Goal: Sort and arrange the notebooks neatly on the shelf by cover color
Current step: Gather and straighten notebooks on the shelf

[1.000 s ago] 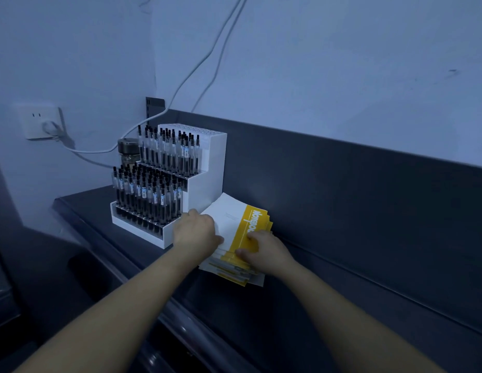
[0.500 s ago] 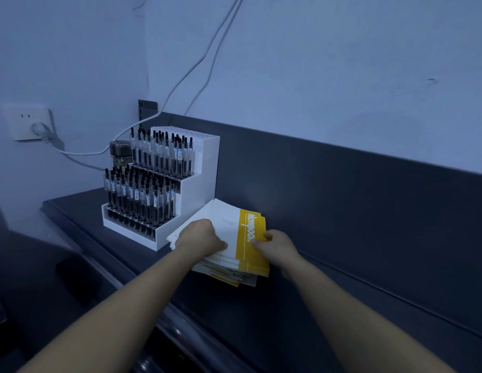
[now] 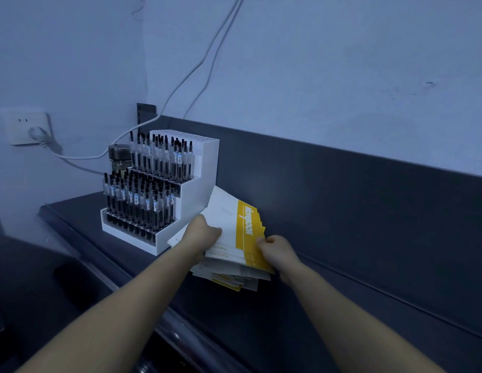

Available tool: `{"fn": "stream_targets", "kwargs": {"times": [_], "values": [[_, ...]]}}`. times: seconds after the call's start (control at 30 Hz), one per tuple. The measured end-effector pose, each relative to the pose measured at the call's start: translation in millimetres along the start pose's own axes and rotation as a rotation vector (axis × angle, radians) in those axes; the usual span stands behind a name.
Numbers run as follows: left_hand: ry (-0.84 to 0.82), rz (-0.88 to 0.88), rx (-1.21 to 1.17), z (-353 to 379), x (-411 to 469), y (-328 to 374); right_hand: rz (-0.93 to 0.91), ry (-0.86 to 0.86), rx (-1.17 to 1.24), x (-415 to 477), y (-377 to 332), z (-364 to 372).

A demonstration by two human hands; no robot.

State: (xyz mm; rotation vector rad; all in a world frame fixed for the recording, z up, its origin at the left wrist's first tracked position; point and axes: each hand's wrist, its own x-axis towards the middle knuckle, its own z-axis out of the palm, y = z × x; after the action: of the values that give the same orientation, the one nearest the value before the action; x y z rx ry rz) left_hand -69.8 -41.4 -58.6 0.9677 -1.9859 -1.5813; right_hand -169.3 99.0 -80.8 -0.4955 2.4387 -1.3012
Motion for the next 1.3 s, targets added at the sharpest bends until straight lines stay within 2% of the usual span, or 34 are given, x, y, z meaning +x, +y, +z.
{"fn": "stream_targets", "kwargs": {"times": [0.1,0.37,0.63,0.87,1.03,1.3], "values": [[-0.012,-0.024,-0.118,3,1,3,0.021,0.087,-0.043,1,3,-3],[-0.104,0.009,-0.212,19,-8,4,0.001,0.211,0.184,-20,8,-25],[-0.239,0.177,-0.005,51,-47,6,0.070,0.316,0.284,-67,31,-50],[-0.413,0.218,0.051,93,-82,-2,0.119,0.413,0.276,-106,68,-82],[-0.538,0.281,0.068,130,-112,6,0.119,0.489,0.195,-138,94,-121],[-0.638,0.300,0.105,209,-192,15,0.157,0.561,0.149,-208,153,-199]]}}
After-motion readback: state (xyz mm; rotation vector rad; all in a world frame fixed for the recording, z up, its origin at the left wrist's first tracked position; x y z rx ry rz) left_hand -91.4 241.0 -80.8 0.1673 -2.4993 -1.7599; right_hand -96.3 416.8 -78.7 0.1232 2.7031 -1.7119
